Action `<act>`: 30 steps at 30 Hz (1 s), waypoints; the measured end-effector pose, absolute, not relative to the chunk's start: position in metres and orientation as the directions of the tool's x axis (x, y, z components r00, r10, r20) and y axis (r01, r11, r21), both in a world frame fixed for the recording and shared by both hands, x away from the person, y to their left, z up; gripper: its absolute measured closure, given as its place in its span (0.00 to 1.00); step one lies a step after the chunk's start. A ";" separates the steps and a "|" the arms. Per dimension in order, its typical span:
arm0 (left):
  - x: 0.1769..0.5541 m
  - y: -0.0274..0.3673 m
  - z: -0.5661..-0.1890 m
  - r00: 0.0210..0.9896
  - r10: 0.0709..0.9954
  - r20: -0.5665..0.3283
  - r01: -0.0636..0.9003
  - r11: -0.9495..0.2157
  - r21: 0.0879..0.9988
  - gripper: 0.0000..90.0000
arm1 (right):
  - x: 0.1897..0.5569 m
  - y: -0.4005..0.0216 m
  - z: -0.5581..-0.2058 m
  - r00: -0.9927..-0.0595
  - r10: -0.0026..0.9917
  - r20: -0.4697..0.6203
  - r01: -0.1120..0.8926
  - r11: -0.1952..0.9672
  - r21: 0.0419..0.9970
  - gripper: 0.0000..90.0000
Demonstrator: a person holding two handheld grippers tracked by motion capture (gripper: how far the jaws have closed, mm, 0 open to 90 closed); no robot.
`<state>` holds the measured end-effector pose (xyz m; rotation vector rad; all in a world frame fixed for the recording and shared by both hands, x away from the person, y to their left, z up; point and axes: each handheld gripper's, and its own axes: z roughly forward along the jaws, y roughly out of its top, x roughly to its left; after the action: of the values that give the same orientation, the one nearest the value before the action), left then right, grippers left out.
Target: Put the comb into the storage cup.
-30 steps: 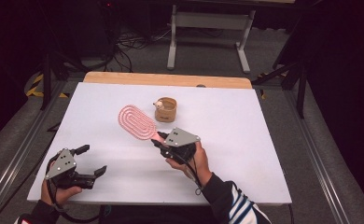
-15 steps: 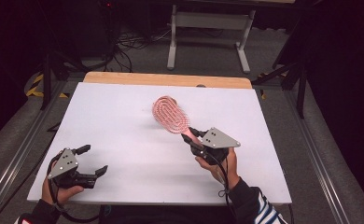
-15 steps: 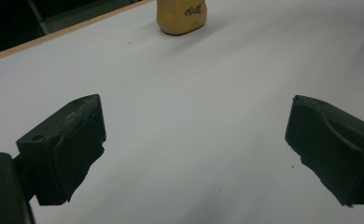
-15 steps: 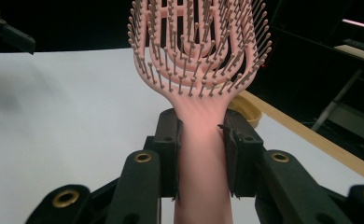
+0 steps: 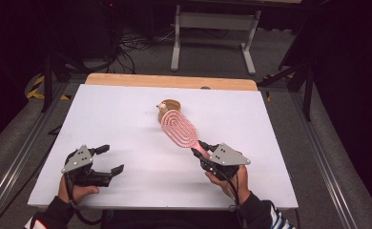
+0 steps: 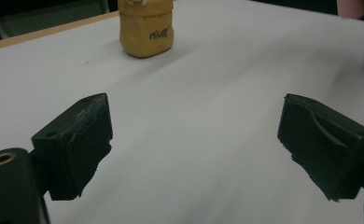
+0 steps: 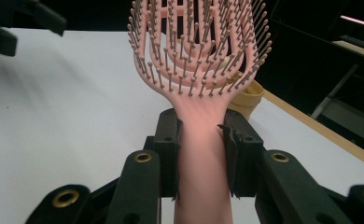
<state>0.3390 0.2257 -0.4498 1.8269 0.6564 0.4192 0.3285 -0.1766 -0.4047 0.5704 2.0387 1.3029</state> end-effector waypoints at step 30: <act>0.380 0.099 -0.417 0.885 0.406 -0.227 0.266 -0.040 0.963 0.44 | 0.329 -0.158 -0.418 -0.687 0.639 -0.345 -0.009 0.468 0.884 0.78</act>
<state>0.3803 0.0989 -0.4166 1.6326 0.5298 0.1217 0.3289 -0.1584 -0.4179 0.5217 2.0448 1.2369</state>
